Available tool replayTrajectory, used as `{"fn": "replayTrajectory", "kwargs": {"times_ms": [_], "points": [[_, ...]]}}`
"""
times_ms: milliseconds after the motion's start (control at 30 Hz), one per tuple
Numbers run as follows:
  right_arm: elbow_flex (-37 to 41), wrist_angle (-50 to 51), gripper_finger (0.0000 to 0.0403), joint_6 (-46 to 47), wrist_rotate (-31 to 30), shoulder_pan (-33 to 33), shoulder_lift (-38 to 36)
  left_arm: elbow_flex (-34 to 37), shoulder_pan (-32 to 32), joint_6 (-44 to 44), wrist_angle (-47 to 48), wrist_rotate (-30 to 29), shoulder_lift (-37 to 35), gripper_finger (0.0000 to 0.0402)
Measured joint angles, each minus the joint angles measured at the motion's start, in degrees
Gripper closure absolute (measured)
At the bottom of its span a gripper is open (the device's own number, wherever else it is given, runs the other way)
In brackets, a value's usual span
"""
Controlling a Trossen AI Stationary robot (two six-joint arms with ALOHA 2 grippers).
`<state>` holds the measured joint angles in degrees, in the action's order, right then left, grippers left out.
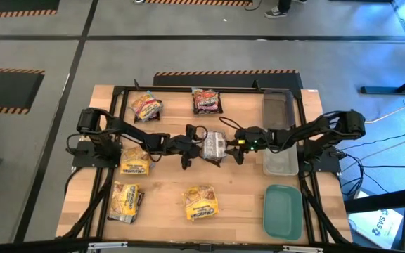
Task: Sort Maruchan noodles
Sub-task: Put the blue noodle pack into the black bin
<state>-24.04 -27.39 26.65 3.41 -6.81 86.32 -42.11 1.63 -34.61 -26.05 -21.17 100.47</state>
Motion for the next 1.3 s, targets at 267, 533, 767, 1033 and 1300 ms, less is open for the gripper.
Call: {"fn": "replayTrajectory", "kwargs": {"times_ms": [267, 533, 767, 1033, 1300], "points": [[0.0, -0.2, 0.0178, -2.3, -1.9, 0.2, 0.1, 0.0, 0.2, -4.1, -1.3, -0.2, 0.0, 0.0207], [0.0, -0.2, 0.0178, -3.2, -3.3, 0.0, 0.2, -0.1, 1.8, -12.0, -7.6, -4.2, 0.0, 0.0207], [0.0, -0.2, 0.0178, -3.3, -2.8, 0.0, 0.2, -0.1, 2.6, -18.1, -8.2, -3.7, 0.0, 0.0207], [0.0, -0.3, 0.0178, -3.4, -2.4, 0.0, 0.2, -0.1, 2.5, -28.4, -8.7, -4.7, 0.0, 0.0207], [0.0, -0.3, 0.0178, -4.6, -2.4, 0.0, 0.2, -0.1, 2.3, -30.5, -11.4, -5.6, 0.0, 0.0207]]}}
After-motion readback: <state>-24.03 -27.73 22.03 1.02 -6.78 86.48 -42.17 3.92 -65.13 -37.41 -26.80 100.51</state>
